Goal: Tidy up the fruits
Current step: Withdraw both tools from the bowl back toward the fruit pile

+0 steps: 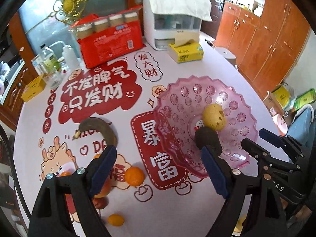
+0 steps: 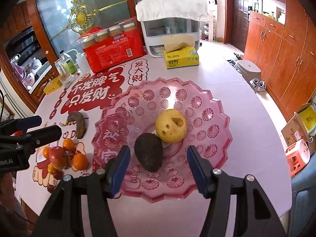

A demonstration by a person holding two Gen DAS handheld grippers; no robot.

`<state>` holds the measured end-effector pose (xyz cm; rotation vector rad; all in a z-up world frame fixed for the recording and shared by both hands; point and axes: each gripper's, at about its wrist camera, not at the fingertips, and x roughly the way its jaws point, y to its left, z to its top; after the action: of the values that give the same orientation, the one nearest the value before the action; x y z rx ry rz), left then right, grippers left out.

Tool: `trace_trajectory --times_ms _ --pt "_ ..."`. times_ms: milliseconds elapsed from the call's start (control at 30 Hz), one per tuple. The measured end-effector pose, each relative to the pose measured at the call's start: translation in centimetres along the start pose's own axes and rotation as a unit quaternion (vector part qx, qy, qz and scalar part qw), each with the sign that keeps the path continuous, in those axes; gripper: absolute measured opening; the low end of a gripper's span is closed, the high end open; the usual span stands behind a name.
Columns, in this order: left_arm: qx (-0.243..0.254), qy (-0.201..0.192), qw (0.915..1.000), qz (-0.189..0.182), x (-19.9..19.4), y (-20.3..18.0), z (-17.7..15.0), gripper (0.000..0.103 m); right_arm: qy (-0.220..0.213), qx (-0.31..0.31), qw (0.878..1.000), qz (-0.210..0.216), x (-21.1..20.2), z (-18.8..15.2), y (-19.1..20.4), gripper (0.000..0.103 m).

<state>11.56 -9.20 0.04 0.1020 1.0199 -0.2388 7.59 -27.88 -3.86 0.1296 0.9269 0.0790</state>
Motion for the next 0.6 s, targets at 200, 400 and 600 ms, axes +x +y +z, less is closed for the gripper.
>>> trace_trajectory --times_ms 200,400,600 --pt "-0.017 -0.032 0.9992 0.019 -3.8 1.8 -1.5 0.088 -0.015 -0.019 1.0 0.015 -2.5 0.0 1.4 0.06" --pt "-0.04 -0.061 0.9962 0.047 -7.2 4.5 -3.5 0.09 -0.032 -0.048 0.998 0.038 -4.6 0.0 3.6 0.061" --pt "-0.073 -0.068 0.9926 0.069 -8.9 7.4 -6.0 0.091 -0.034 -0.085 0.994 0.064 -5.3 -0.3 6.5 0.063"
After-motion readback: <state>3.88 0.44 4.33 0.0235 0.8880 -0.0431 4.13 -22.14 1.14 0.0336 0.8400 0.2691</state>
